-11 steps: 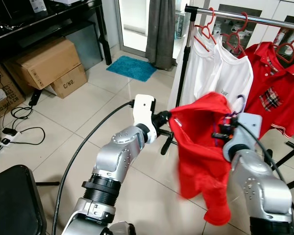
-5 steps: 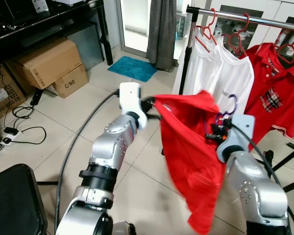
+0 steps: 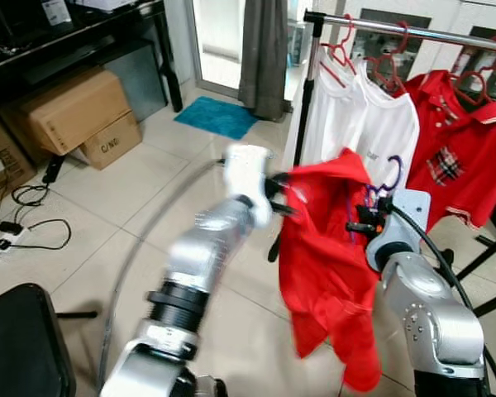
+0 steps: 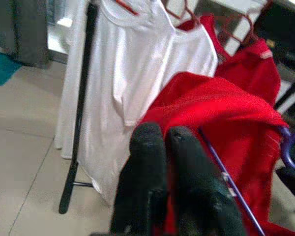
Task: Hang hanger
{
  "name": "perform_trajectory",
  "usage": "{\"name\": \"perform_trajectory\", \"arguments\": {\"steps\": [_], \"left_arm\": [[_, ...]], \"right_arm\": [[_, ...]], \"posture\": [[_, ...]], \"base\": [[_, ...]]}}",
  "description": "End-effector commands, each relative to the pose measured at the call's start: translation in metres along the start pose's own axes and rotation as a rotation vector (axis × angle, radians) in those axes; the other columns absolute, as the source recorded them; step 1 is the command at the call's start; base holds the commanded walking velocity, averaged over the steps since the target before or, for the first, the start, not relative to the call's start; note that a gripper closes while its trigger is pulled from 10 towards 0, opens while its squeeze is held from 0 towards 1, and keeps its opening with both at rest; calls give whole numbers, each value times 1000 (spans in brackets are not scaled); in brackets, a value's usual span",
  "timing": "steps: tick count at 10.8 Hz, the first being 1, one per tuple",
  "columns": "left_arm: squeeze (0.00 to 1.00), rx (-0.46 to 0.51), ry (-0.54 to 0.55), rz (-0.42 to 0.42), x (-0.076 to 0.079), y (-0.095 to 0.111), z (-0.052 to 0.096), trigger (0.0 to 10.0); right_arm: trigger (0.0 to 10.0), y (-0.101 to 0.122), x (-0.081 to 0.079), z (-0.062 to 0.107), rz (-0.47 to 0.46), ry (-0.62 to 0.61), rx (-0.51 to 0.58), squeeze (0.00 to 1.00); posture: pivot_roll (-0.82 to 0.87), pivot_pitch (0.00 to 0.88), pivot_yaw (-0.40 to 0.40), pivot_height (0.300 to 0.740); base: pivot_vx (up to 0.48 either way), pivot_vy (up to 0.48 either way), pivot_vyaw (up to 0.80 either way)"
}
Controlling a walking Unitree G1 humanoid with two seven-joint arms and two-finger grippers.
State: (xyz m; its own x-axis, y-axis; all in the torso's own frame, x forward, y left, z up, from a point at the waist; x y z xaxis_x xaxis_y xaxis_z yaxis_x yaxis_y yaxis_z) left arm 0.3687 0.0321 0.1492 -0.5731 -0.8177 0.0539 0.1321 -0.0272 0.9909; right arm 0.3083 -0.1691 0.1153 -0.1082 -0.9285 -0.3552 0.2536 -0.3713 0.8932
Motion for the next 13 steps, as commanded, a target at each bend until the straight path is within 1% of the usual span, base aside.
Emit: {"name": "perform_trajectory", "arguments": {"steps": [1,2,3,4,5,6,7,8,9,10,11,12,13], "left_arm": [[1000,83,-87,2,2,22,7,10000],[1000,98,-140,2,6,25,13,10000],[1000,117,-210,-21,8,30,23,10000],[1000,153,-218,-69,-1,37,36,10000],[1000,173,-151,-94,-25,44,44,10000],[1000,151,-8,-167,-82,49,66,10000],[1000,96,9,-258,-106,45,82,10000],[1000,44,0,-331,-117,38,92,10000],[1000,9,47,-375,-133,36,100,10000],[0,36,87,-375,-145,42,106,10000],[0,56,63,-361,-145,44,106,10000],[0,57,-105,-357,-118,37,100,10000],[0,47,-256,-354,-92,27,95,10000]], "right_arm": [[0,10,-9,-1,-10,69,32,0],[0,10,-10,-1,-8,95,26,0],[0,11,-9,0,0,131,17,0],[0,15,-10,2,21,192,10,0],[0,20,-12,5,18,257,12,0],[0,31,-18,19,28,434,4,0],[0,36,-19,28,73,526,-5,0],[0,42,-20,35,84,590,-9,0],[0,51,-25,44,73,679,-5,0],[0,55,-29,55,74,772,-27,0],[0,54,-30,59,84,799,-45,0],[0,51,-31,61,96,818,-71,0],[0,50,-34,62,89,839,-84,0]], "posture": [[24,0,47,740],[24,0,47,740],[28,0,46,740],[28,0,46,740],[33,0,43,740],[38,0,40,740],[42,0,37,740],[43,0,34,740],[42,0,32,740],[44,0,29,740],[46,0,27,740],[47,0,25,740],[43,0,26,740]], "base": [[0,0,0],[0,0,0],[0,0,0],[0,0,0],[0,0,0],[0,0,0],[0,0,0],[0,0,0],[0,0,0],[0,0,0],[0,0,0],[0,0,0],[0,0,0]]}}
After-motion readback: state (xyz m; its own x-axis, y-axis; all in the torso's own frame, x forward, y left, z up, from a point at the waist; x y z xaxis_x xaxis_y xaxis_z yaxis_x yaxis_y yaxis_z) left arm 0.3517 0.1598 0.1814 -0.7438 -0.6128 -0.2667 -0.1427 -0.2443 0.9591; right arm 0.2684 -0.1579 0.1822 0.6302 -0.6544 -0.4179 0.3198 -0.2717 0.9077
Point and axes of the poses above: a point about 5 cm out from each wrist's last joint towards the gripper, its own z axis pointing back from the gripper into the wrist, its own y axis along the axis of the wrist's last joint, x = y × z, the point moved 4 cm from there along -z, pointing out of the wrist towards the gripper, and after that the axes turned 15 degrees about -z, right-handed, at the moved point
